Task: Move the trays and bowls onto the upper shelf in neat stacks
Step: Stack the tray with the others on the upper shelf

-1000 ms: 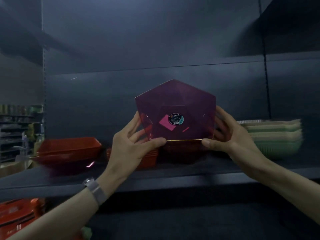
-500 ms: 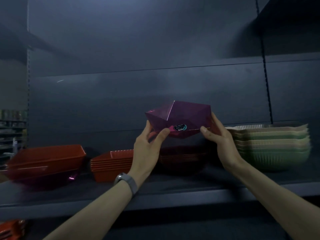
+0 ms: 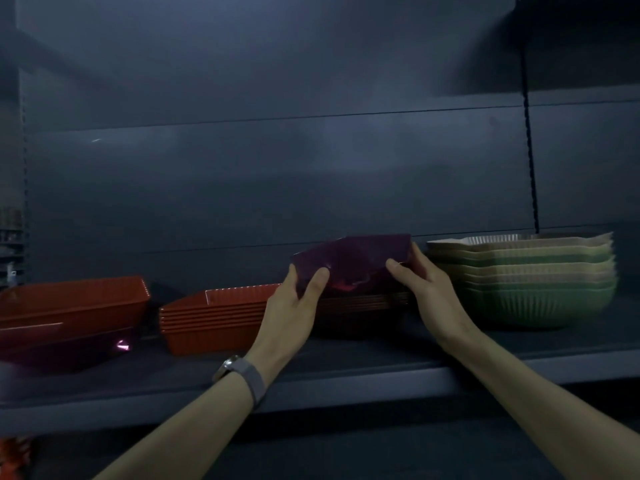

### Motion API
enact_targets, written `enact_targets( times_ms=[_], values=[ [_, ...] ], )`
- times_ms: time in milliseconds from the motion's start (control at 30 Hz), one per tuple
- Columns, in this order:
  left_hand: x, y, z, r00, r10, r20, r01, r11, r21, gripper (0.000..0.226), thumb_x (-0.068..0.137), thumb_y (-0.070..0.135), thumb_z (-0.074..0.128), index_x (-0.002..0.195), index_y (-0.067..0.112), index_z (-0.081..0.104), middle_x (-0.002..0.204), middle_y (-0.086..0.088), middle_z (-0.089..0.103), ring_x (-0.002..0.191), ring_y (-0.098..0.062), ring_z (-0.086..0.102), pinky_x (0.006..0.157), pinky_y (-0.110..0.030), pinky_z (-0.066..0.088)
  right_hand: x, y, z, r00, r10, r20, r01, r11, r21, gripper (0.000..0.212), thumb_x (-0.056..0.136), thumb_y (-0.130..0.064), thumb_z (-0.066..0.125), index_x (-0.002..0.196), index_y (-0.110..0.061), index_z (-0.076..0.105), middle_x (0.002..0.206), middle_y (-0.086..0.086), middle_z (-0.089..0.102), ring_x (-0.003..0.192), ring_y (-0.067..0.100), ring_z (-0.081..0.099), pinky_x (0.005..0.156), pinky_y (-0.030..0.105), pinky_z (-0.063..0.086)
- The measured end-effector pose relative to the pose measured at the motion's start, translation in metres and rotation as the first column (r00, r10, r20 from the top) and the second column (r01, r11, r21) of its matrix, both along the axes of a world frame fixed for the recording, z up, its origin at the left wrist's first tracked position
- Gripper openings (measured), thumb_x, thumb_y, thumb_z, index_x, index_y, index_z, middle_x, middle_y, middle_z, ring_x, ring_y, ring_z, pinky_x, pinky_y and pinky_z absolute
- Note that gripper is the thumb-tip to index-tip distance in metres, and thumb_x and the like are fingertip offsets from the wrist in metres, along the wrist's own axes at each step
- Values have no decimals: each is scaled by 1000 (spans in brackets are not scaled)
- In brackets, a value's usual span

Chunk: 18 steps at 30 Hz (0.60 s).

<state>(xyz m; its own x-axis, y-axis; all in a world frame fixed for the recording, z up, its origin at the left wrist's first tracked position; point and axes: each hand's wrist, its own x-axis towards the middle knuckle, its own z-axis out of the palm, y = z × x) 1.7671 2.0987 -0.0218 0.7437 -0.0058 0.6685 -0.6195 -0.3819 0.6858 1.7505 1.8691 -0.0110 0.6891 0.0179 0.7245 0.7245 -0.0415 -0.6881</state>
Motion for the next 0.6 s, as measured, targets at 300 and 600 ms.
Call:
enact_targets(
  times_ms=[300,600],
  values=[
    [-7,-1,0,993,104,-57,-98,990,98,89,93,80,45,157,19,44,140,22,57,132,5,51,104,-10,36,8,-4,-5,987,9,-159,5,996,90,24,96,-18,71,120,-17,73,112,-4,81,113,15,74,108,39,51],
    [-9,-2,1,976,185,-115,-165,973,163,93,95,67,56,161,6,32,160,-5,47,141,-11,51,105,-9,26,17,-11,-9,962,-52,-267,81,992,96,35,67,-29,84,89,-3,76,95,7,82,101,27,76,105,54,53]
  ],
)
